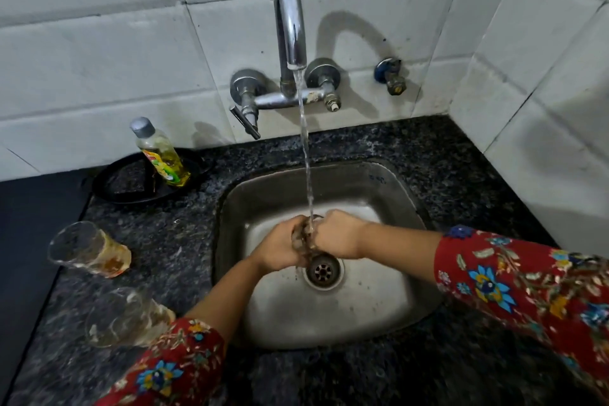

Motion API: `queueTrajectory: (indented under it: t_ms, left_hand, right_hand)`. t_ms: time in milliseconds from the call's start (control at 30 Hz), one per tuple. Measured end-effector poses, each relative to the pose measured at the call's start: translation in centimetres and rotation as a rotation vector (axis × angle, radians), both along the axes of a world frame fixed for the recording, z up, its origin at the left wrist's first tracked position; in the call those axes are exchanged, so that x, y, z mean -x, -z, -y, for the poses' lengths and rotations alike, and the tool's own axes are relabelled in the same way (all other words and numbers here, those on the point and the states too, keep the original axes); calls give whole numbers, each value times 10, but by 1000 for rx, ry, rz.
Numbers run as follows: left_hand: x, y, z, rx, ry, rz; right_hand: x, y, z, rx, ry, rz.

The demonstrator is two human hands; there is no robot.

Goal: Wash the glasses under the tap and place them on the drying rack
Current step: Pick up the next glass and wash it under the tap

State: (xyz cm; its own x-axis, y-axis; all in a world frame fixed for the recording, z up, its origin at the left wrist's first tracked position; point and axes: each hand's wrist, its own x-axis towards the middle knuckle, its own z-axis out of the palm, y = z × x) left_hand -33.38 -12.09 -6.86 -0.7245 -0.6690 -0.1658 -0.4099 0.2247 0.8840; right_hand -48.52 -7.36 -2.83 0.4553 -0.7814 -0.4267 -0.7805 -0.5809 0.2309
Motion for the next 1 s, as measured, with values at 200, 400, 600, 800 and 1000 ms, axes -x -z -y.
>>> queueTrajectory:
  t_ms: [200,400,600,800,1000]
  left_hand:
    - [-5,14,-2,-36,-31,-1]
    - [8,3,-13,-11,-127,-40]
    - [-1,-5,-4,-9,62,75]
    - [-13,-10,-7,175,12,332]
    - [-19,-28,-12,542,218,970]
  right_hand:
    - [-14,0,-7,-76,105,48]
    - [-16,7,-6,-182,279,99]
    - [0,13,-4,69,-84,-19]
    - [-31,27,-27,-330,802,917]
    - [-33,38,-55,-719,1422,1626]
